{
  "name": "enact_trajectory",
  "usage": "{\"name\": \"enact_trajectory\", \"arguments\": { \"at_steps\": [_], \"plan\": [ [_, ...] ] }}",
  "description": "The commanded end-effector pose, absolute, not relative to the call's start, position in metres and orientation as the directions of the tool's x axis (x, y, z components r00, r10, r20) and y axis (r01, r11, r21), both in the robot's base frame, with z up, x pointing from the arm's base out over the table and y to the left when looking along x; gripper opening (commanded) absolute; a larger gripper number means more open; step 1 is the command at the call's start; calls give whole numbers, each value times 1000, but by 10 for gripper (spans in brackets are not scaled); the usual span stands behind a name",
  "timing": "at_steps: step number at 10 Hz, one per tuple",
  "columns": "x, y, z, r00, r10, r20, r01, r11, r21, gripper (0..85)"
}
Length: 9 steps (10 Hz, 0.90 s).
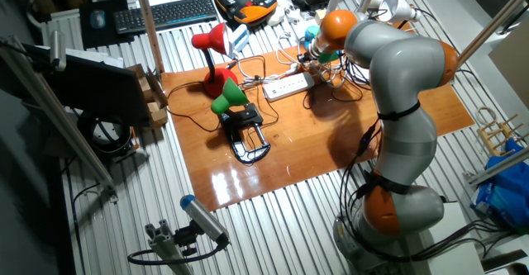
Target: Plug in the power cord of the desk lamp, turn on the socket, and light up the desk lamp
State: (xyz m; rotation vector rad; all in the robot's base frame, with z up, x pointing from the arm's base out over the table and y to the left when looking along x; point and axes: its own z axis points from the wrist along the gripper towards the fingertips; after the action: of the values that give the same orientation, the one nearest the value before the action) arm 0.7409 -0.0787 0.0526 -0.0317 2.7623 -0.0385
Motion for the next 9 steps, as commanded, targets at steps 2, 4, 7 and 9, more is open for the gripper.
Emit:
{"name": "enact_trajectory", "arguments": {
  "at_steps": [2, 4, 7, 9],
  "plan": [
    [741, -79, 53, -929, -32, -368, -23, 999, -28, 170],
    [741, -79, 53, -929, -36, -368, -28, 999, -28, 170],
    [738, -77, 51, -918, -29, -396, -12, 999, -45, 0],
    [738, -77, 55, -913, -21, -407, -3, 999, -45, 0]
  ]
}}
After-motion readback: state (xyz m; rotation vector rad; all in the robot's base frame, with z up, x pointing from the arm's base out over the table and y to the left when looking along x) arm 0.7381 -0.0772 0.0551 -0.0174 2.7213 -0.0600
